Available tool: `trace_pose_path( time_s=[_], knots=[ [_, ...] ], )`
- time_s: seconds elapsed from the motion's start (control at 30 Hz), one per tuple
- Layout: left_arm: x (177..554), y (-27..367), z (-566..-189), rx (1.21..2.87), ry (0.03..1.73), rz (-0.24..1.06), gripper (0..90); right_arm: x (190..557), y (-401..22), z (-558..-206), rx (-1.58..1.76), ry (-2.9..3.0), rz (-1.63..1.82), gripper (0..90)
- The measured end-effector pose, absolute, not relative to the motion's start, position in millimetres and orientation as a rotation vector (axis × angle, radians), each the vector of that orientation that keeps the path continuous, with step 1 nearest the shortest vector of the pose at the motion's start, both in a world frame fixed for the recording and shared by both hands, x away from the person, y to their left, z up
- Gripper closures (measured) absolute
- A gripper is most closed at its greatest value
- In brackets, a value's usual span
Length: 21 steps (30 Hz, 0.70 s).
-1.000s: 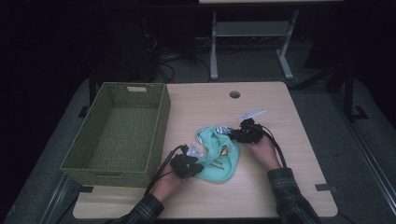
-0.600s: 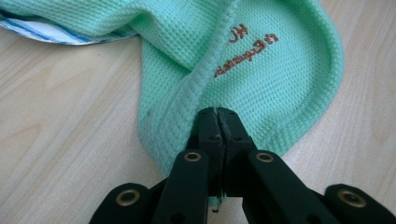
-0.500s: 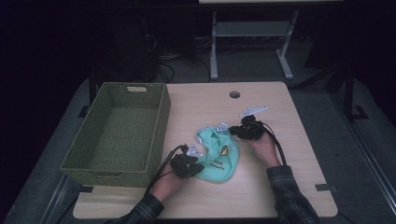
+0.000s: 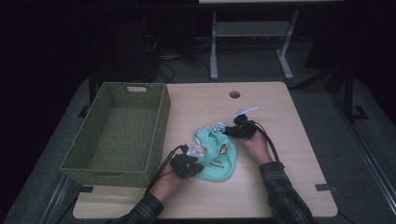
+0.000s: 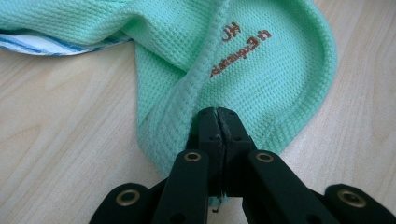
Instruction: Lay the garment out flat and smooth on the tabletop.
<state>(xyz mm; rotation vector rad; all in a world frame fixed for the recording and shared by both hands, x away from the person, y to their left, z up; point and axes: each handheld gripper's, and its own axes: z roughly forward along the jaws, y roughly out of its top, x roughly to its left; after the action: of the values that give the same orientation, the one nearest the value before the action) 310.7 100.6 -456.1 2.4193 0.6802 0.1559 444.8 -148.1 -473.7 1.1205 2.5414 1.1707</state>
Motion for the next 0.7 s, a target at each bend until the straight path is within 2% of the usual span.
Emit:
trace_pose_path(
  time_s=[0.3, 0.7],
  knots=[
    [311, 101, -456, 2.427, 0.675, 0.160, 88.6, 443, -153, -464, 1.121, 2.502, 1.144, 89.5],
    [310, 100, -457, 2.404, 0.695, 0.159, 89.0, 445, -187, -454, 1.189, 2.418, 1.076, 89.7]
  ],
)
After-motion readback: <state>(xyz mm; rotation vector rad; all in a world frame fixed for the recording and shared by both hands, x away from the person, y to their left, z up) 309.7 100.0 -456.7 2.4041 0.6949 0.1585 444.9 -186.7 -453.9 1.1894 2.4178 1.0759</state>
